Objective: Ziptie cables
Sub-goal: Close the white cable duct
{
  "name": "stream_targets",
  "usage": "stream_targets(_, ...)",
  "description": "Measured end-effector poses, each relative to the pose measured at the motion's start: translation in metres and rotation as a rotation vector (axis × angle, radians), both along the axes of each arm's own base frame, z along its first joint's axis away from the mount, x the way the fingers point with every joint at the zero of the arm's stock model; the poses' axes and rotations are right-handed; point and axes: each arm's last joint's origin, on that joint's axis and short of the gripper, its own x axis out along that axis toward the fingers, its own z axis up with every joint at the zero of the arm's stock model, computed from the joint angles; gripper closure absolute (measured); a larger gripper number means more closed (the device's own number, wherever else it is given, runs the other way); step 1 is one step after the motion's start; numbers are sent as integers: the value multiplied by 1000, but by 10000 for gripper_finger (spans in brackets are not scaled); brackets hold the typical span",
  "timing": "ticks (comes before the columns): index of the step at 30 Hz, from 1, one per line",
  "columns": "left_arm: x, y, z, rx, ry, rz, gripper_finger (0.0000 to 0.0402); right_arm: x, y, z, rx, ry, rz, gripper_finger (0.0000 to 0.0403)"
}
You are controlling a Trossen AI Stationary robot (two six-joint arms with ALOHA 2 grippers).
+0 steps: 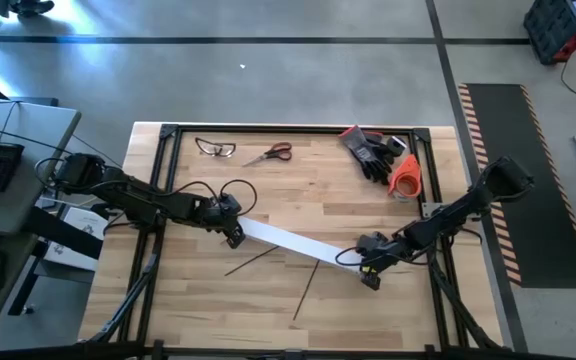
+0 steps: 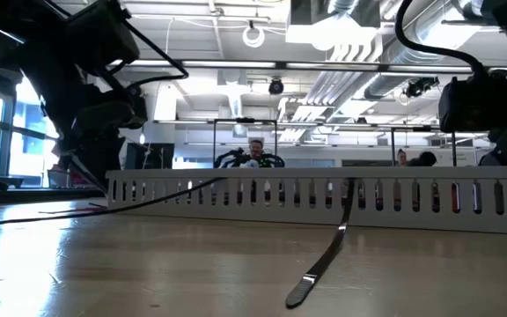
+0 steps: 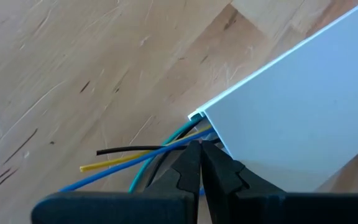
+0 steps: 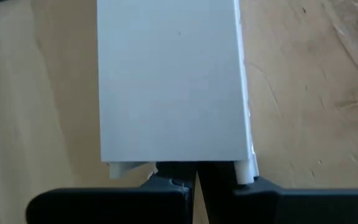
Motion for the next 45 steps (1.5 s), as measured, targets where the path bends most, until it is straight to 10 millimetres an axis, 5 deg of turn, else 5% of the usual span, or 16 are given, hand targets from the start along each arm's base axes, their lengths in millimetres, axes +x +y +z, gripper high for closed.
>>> stream_targets(14, -11, 4, 1, 46, 96, 38, 401, -4, 8, 46, -103, 243, -16, 403)
stream_targets(20, -10, 7, 1, 64, 90, 32, 401, -8, 22, 37, -41, 256, -34, 403)
stream_targets(31, 12, 8, -7, 60, -44, 20, 401, 15, 25, 12, -92, 216, 30, 403)
stream_targets(45, 15, 2, -7, 53, -87, 38, 401, 17, 24, 15, -138, 212, 99, 403)
